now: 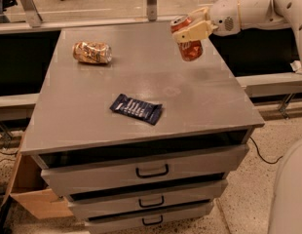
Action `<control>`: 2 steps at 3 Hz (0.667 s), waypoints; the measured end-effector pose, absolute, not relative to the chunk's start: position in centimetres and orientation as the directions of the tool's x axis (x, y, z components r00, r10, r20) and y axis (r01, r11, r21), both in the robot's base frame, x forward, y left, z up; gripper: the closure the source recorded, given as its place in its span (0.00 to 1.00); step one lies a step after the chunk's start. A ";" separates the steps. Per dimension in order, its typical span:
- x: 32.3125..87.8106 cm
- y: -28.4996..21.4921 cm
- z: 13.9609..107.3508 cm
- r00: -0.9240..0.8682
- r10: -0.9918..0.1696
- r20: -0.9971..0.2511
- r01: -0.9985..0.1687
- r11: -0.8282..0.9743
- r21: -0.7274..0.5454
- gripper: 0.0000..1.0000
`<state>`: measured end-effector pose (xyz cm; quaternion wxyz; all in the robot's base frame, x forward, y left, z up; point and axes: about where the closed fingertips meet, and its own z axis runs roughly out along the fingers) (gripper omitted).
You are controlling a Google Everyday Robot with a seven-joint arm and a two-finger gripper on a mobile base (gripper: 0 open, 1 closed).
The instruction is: Place coke can upright
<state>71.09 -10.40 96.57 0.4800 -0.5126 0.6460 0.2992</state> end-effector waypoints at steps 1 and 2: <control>69.9 -10.5 96.6 0.033 -0.362 -0.931 -0.962 0.239 -0.128 1.00; 68.8 -10.6 96.3 0.080 -0.339 -0.937 -0.973 0.178 -0.148 1.00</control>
Offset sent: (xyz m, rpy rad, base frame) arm -0.0392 -0.0139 -0.0060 0.0598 -0.0896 0.2049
